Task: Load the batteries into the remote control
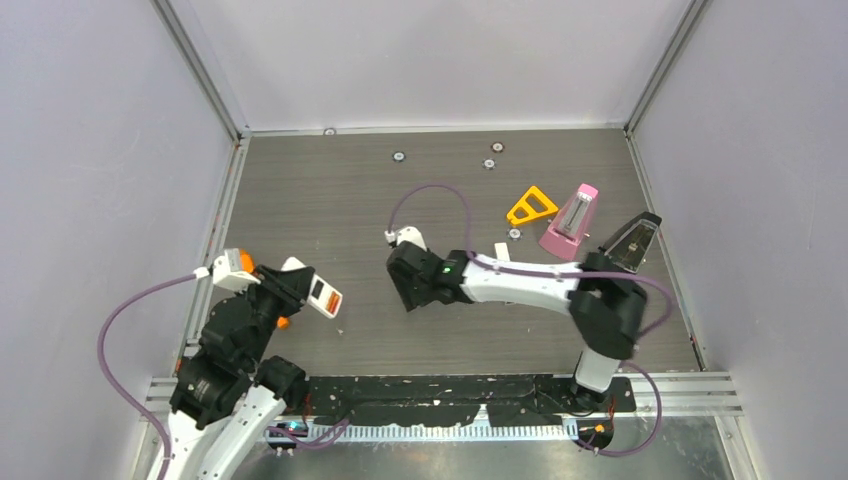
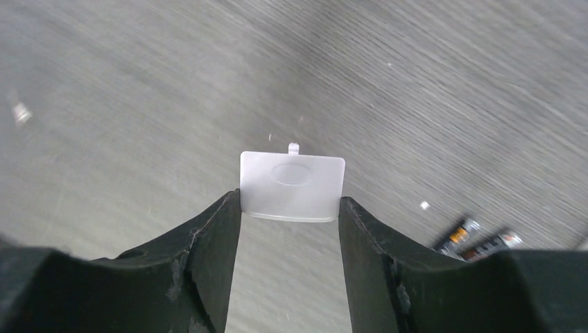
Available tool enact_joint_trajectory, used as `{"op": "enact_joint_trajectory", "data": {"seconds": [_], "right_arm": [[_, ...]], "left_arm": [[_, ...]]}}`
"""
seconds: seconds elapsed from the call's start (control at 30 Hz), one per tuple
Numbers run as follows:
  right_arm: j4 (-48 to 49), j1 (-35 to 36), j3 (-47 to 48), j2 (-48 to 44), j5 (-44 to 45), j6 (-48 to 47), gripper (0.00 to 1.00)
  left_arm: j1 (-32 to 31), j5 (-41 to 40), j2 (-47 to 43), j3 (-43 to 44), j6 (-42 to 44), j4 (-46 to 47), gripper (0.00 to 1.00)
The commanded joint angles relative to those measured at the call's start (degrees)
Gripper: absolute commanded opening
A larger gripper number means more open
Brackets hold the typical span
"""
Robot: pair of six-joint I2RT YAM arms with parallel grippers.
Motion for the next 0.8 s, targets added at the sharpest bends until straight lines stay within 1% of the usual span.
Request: {"op": "enact_joint_trajectory", "data": {"seconds": [0.0, 0.17, 0.2, 0.27, 0.33, 0.4, 0.57, 0.67, 0.77], "right_arm": [[10.58, 0.32, -8.63, -14.62, -2.88, -9.37, 0.39], [12.88, 0.87, -15.90, -27.46, -9.81, -15.89, 0.39], [13.31, 1.26, -16.47, -28.87, -10.45, -16.82, 0.39], [13.81, 2.91, -18.04, -33.39, -11.12, -19.76, 0.40], [13.30, 4.64, -18.46, -37.38, -10.78, -21.78, 0.42], [12.28, 6.47, -17.91, -39.16, -9.71, -22.87, 0.42], [12.98, 11.63, -16.93, -40.49, -4.38, -21.95, 0.42], [13.93, 14.00, -16.10, -38.76, 0.02, -21.23, 0.42], [14.92, 15.99, -14.94, -37.09, 3.64, -20.24, 0.42]], "left_arm": [[0.35, 7.82, 3.46, -1.43, -0.34, 8.18, 0.00], [0.35, 17.85, 10.94, -2.74, 0.54, 15.20, 0.00], [0.35, 21.32, 12.67, -3.15, 0.71, 17.37, 0.00], [0.35, 26.93, 16.10, -4.17, 0.83, 22.52, 0.00], [0.35, 31.82, 18.98, -5.86, 0.96, 29.88, 0.00], [0.20, 34.21, 20.81, -6.86, 0.42, 33.96, 0.00], [-1.83, 32.00, 20.36, -11.13, -1.83, 43.40, 0.00], [-3.67, 29.03, 17.55, -14.64, -2.66, 48.50, 0.00], [-4.55, 26.90, 14.49, -17.30, -2.73, 50.96, 0.00]]}}
